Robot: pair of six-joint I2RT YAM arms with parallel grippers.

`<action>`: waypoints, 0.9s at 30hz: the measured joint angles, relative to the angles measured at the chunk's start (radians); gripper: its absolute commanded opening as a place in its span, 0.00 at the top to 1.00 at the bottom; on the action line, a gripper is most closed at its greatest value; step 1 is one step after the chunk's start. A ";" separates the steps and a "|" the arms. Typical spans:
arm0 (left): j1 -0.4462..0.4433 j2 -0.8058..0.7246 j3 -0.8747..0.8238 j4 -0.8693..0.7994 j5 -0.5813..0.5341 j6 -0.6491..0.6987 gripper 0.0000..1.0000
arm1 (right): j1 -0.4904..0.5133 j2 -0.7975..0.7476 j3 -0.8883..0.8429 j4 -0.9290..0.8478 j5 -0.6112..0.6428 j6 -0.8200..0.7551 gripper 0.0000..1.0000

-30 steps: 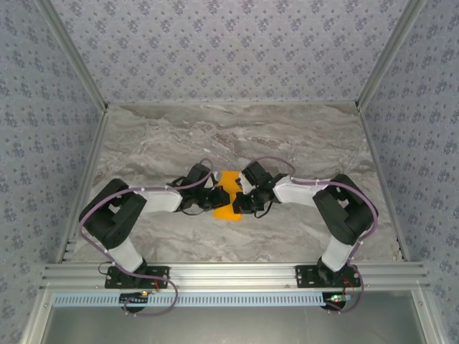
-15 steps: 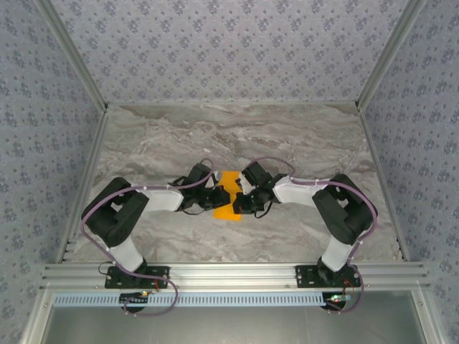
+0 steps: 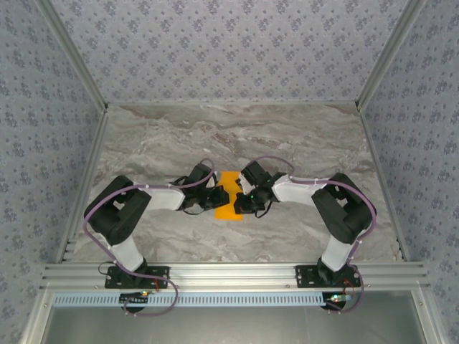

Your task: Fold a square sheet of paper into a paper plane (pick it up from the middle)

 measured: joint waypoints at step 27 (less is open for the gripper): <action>0.000 0.023 0.021 -0.015 -0.003 0.000 0.90 | -0.001 0.017 0.036 -0.043 0.057 -0.034 0.92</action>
